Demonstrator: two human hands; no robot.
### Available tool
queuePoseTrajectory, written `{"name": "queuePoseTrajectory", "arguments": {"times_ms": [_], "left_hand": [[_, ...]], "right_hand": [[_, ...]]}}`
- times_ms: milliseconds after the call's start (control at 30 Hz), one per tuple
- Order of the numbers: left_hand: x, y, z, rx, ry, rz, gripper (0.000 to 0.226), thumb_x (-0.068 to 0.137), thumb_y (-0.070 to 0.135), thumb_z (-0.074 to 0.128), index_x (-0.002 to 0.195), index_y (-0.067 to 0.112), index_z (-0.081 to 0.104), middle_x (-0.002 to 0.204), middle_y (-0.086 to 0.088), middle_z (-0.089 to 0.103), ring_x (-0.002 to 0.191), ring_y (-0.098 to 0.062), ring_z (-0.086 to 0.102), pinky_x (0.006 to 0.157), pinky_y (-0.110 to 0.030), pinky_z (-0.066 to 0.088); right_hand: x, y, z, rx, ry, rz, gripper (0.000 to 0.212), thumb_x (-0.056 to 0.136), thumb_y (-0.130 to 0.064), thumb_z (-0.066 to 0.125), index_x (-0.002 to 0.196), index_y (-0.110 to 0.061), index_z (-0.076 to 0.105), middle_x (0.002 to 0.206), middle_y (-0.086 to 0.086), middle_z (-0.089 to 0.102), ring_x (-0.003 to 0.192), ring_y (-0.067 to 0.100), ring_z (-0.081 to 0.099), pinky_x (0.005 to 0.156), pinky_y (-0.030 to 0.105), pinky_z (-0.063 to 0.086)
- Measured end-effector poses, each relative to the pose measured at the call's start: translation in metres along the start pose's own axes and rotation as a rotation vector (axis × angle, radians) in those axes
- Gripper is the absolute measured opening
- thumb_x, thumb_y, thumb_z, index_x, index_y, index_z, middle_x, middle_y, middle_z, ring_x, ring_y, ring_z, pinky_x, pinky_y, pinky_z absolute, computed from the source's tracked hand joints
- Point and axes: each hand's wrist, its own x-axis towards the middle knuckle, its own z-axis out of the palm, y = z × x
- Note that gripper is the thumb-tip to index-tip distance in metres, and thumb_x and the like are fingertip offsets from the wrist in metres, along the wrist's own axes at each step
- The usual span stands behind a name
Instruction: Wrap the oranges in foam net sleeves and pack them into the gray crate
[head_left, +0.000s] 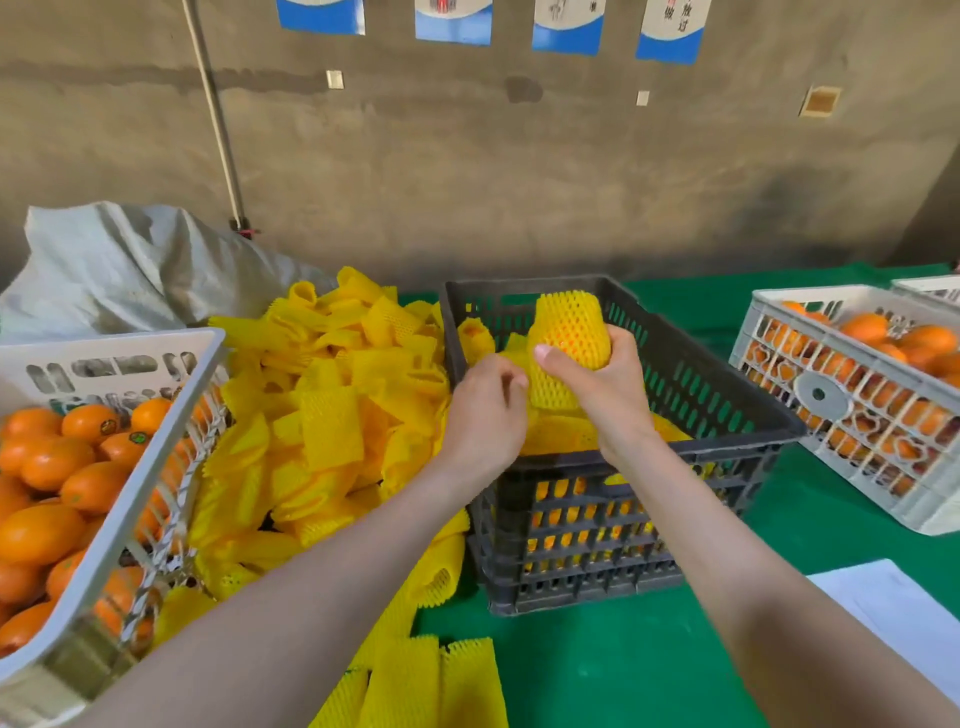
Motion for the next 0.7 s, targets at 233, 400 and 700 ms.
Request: {"name": "queuePoseTrajectory", "arguments": {"times_ms": [233,400,700], "left_hand": [[0.011,-0.009,0.030,0.492,-0.382,-0.008,0.023,0.095,0.033,0.052,0.105,0.017,0.065,0.106,-0.004,0.067,0.099,-0.026,0.060,0.079,-0.037,0.049],[0.011,-0.012,0.030,0.518,-0.439,-0.002,0.022,0.096,0.037,0.051,0.097,0.020,0.065,0.097,-0.002,0.067,0.089,-0.023,0.060,0.071,-0.034,0.046],[0.010,-0.016,0.032,0.517,-0.421,-0.005,0.022,0.096,0.037,0.050,0.096,0.021,0.064,0.096,-0.001,0.067,0.081,-0.019,0.055,0.067,-0.031,0.043]], "right_hand": [[0.056,0.028,-0.047,-0.421,-0.033,0.166,0.089,0.061,-0.040,0.084,0.128,-0.014,0.032,0.124,0.011,0.051,0.114,0.028,0.051,0.091,0.041,0.047],[0.075,0.040,-0.056,-1.037,-0.413,0.329,0.104,0.064,-0.044,0.081,0.140,-0.001,0.025,0.141,0.014,0.039,0.125,0.031,0.043,0.082,0.035,0.041],[0.074,0.052,-0.043,-1.388,-0.859,0.443,0.087,0.078,-0.054,0.063,0.143,-0.008,0.029,0.148,0.009,0.032,0.119,0.027,0.042,0.085,0.037,0.037]]}}
